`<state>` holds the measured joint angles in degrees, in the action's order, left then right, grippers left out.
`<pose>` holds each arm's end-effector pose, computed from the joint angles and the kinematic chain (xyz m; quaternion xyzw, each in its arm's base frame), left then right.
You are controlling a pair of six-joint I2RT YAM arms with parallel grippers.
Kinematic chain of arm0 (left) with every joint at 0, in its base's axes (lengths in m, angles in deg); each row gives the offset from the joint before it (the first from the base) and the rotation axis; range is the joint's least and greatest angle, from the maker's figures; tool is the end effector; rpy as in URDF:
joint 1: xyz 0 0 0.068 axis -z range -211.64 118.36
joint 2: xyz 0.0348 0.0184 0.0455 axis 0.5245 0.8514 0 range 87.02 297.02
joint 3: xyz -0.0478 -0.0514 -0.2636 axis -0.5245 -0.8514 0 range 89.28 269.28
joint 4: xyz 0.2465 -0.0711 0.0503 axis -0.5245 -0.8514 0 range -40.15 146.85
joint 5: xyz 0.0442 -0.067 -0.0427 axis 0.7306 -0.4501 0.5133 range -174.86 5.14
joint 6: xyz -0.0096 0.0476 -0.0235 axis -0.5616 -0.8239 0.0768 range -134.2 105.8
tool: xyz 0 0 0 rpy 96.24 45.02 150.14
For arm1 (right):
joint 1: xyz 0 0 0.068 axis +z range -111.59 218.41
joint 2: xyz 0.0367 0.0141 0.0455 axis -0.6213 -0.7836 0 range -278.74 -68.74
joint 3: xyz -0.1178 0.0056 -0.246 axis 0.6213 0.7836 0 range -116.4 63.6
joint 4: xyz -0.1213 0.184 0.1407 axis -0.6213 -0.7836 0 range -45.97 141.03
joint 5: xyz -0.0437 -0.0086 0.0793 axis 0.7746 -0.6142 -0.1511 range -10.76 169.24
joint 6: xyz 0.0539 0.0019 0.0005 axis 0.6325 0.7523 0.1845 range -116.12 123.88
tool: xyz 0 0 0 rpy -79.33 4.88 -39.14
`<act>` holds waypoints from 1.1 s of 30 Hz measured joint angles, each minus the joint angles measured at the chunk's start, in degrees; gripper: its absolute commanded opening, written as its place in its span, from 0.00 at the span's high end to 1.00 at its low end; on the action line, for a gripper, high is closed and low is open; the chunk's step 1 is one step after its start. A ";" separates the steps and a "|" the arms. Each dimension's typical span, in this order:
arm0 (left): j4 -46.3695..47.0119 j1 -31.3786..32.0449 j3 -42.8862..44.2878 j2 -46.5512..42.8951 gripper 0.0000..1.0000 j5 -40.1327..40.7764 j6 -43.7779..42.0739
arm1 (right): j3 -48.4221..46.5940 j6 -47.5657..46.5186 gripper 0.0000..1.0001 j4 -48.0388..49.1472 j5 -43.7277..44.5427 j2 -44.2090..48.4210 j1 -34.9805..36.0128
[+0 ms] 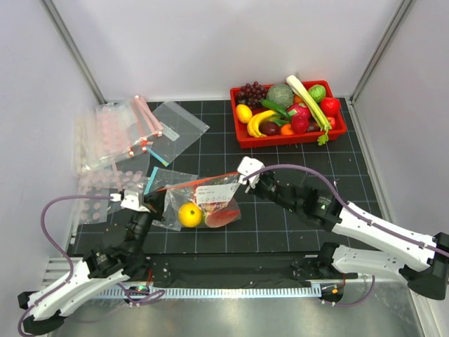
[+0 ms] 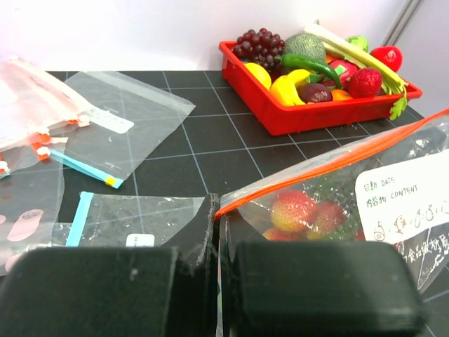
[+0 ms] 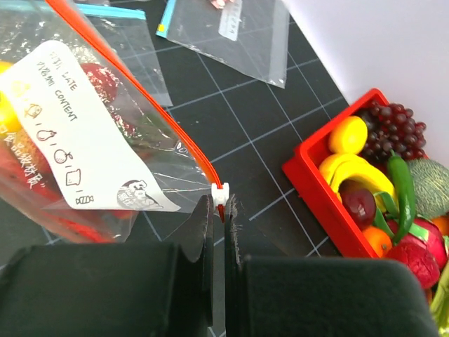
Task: Place the food in the zip-top bag and seal the zipper
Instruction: Zip the zipper food storage bag at the center of the board, then place the zipper food storage bag at the center of the board.
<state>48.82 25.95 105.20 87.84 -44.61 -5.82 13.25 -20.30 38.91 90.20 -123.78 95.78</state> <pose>0.0609 -0.0529 0.2515 0.0244 0.6726 -0.1919 0.7143 0.1256 0.1835 0.3382 -0.4789 0.6424 0.0960 0.5906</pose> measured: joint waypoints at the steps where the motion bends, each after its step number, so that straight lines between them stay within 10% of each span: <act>1: 0.11 0.02 0.00 0.31 1.00 -0.28 -0.04 | 0.28 0.07 0.99 0.39 0.76 0.04 0.02; 21: 10.05 -1.57 18.43 49.72 0.99 -9.40 2.38 | 3.63 9.31 0.99 7.02 20.59 -1.95 -8.13; 33: 15.91 -17.33 36.02 78.71 1.00 -25.18 13.16 | 2.14 27.23 0.99 11.67 36.44 -12.76 -18.01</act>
<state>64.73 8.61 141.22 166.54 -69.79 7.34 15.40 6.93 50.58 126.64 -136.55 77.77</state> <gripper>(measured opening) 0.009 0.070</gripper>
